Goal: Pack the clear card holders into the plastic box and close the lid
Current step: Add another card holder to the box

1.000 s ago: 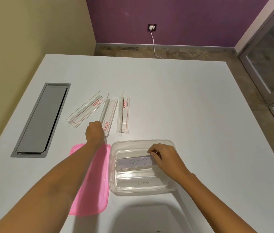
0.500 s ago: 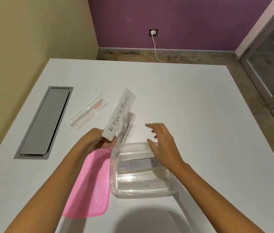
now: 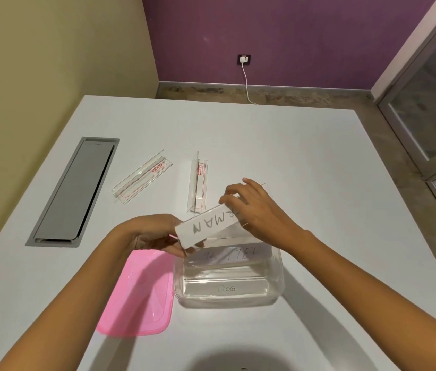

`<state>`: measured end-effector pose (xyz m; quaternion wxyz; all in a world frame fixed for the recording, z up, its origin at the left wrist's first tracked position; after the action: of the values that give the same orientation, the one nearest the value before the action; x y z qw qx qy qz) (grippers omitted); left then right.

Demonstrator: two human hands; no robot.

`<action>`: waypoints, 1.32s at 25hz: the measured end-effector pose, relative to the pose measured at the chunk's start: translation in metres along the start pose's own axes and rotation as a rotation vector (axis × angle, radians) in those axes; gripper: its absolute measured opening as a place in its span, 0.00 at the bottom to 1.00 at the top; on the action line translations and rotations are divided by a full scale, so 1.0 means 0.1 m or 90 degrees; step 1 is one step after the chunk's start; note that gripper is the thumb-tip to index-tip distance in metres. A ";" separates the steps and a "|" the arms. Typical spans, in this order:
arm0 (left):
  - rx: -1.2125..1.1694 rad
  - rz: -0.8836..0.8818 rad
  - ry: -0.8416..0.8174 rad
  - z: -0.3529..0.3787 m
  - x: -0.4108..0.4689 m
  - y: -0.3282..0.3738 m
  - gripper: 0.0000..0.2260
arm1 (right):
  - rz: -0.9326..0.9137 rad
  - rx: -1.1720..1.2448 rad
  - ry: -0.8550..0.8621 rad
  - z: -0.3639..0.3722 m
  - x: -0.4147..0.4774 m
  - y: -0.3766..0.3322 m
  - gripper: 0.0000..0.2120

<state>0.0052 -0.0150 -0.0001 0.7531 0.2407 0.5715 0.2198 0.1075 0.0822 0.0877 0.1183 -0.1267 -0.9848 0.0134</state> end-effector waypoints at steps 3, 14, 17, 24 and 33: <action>0.107 0.108 0.046 -0.03 -0.06 0.23 0.18 | -0.059 -0.028 -0.014 0.02 -0.10 -0.09 0.19; 0.028 0.235 0.257 0.26 0.00 0.36 0.11 | 0.286 0.177 0.148 -0.19 -0.40 0.07 0.32; -0.103 0.273 0.292 0.28 0.01 0.28 0.13 | 0.400 0.502 0.099 0.13 -0.53 0.05 0.28; -0.153 0.348 0.407 0.30 -0.10 0.13 0.21 | 0.423 0.583 -0.100 0.49 -0.65 0.04 0.34; 0.644 0.483 0.540 0.46 -0.46 0.05 0.22 | 0.351 0.496 -0.373 0.92 -1.01 0.01 0.31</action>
<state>0.0384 -0.0437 0.0485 0.1393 0.6313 0.7212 0.2489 0.1808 0.0584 -0.0249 -0.1301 -0.3174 -0.8293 0.4411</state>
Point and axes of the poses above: each hand's wrist, its own x-axis towards the middle knuckle, its own z-axis out of the palm, y = z × x, the point moved 10 cm from there along x, towards the middle knuckle, and after that the axes turned 4 degrees about -y, right-handed, at the moved point
